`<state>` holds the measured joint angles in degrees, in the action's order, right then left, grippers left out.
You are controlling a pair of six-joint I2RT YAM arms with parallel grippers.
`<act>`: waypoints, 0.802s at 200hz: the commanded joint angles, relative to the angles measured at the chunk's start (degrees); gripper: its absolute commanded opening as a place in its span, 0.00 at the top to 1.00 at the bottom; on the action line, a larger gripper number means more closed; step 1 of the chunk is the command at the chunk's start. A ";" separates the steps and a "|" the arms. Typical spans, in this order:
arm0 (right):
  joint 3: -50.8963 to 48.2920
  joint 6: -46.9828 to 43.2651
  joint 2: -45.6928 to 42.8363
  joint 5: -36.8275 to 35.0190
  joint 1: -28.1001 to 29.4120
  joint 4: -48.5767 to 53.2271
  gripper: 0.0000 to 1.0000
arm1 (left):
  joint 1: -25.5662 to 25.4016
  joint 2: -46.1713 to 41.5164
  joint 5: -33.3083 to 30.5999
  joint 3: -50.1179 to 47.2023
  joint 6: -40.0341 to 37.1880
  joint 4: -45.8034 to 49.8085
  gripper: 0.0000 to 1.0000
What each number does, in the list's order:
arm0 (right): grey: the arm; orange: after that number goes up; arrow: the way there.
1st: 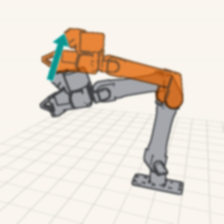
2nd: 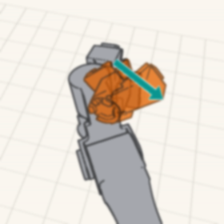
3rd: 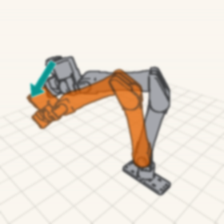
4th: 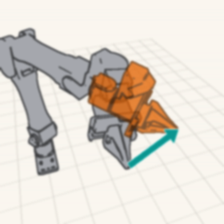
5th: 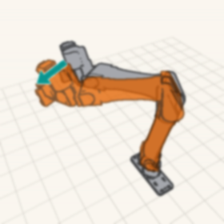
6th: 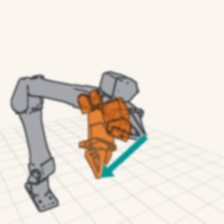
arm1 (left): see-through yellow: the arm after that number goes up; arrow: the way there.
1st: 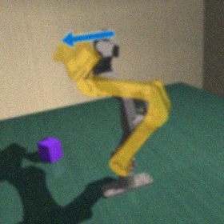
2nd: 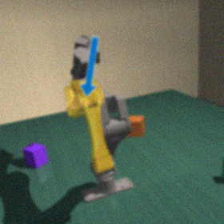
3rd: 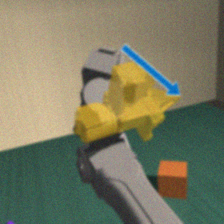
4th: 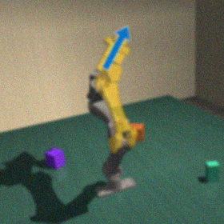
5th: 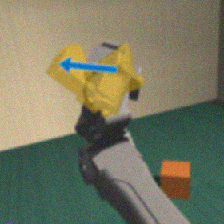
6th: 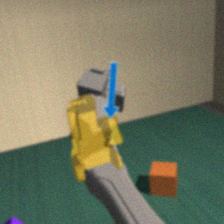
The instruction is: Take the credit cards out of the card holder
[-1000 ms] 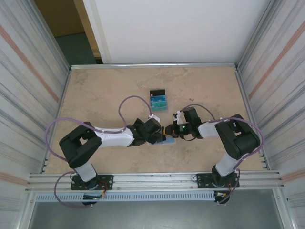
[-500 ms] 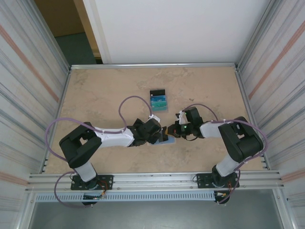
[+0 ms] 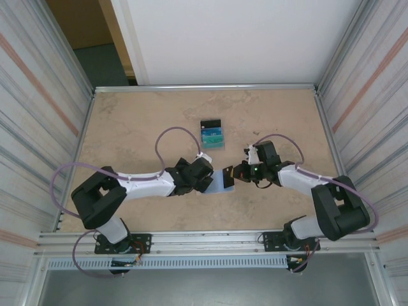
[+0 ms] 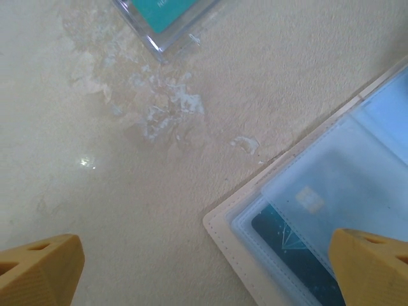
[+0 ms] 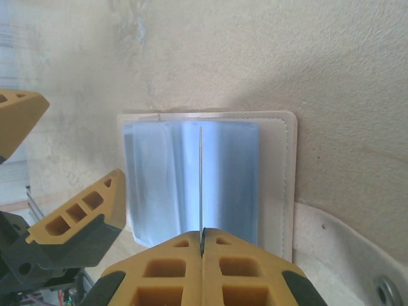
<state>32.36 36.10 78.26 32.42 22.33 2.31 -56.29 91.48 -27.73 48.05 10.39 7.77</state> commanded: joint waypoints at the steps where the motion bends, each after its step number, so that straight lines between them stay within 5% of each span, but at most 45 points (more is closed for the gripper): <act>1: 1.00 -3.67 -4.63 -2.16 -0.45 4.99 1.00 | -0.25 -5.25 -1.64 1.21 0.46 1.39 0.01; 61: 1.46 -9.94 -17.58 -2.37 -0.26 10.04 1.00 | 0.04 -17.28 -1.07 0.29 0.11 -1.47 0.01; 160: 7.53 -16.85 -27.74 -5.18 4.57 17.43 1.00 | 15.37 -30.63 33.78 -5.99 -8.61 -10.75 0.01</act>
<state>36.67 22.83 51.27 29.32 25.04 16.62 -44.21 63.20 -6.02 42.76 5.30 0.08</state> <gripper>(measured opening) 0.050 0.986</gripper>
